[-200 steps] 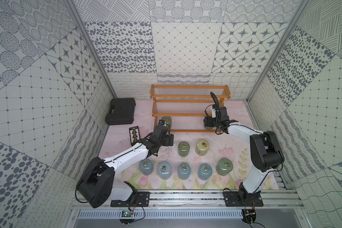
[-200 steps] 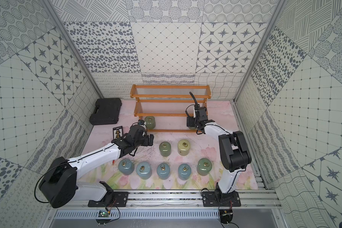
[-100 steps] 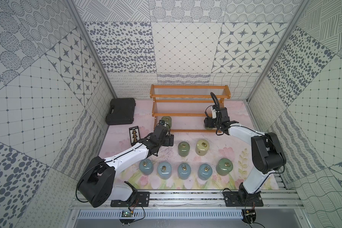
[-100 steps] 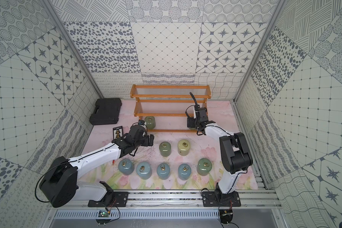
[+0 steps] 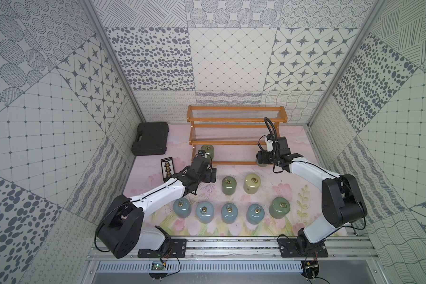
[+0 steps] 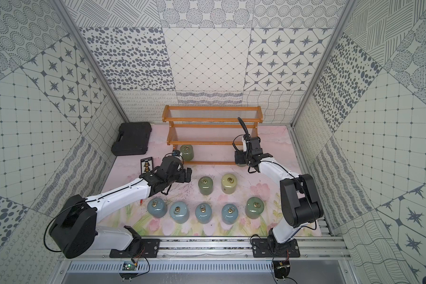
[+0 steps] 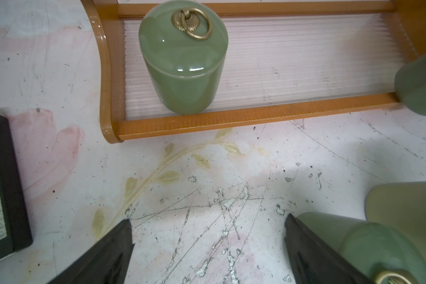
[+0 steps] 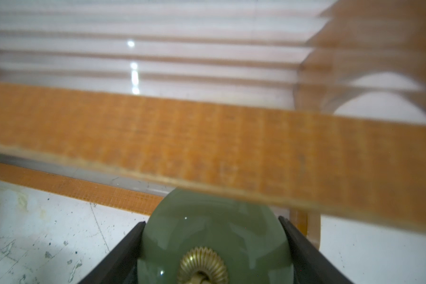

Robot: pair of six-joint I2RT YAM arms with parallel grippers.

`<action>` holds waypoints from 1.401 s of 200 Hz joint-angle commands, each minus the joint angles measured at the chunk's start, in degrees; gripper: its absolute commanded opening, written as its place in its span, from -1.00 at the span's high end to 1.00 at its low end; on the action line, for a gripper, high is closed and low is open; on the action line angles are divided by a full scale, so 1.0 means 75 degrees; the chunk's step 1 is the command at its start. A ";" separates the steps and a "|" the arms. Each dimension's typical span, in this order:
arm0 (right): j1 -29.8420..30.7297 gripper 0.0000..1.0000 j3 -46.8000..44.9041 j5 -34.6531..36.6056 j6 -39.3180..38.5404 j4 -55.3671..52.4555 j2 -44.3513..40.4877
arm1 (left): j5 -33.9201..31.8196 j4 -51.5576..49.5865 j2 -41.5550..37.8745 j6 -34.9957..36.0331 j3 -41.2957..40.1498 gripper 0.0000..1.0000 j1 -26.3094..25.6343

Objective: Remove the tea canisters from the shelf
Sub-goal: Pick up the tea canister from the shelf, then place the tea canister at the center of the board.

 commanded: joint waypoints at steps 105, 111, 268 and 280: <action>0.0063 -0.31 -0.1322 -0.0078 0.0914 -0.0299 -0.1865 | 0.0057 0.0224 -0.0116 -0.0073 -0.0097 -1.00 0.0048; 0.0074 -0.31 -0.1407 -0.0048 0.0952 -0.0299 -0.1920 | 0.0066 0.0227 -0.0129 -0.0081 -0.0120 -1.00 0.0047; 0.0507 -0.33 -0.1876 0.0888 0.1335 -0.0978 -0.2283 | 0.0034 0.0272 -0.0283 -0.0139 -0.0316 -1.00 0.0044; 0.0506 -0.34 -0.1931 0.0889 0.1370 -0.0966 -0.2317 | 0.0022 0.0273 -0.0291 -0.0141 -0.0320 -1.00 0.0044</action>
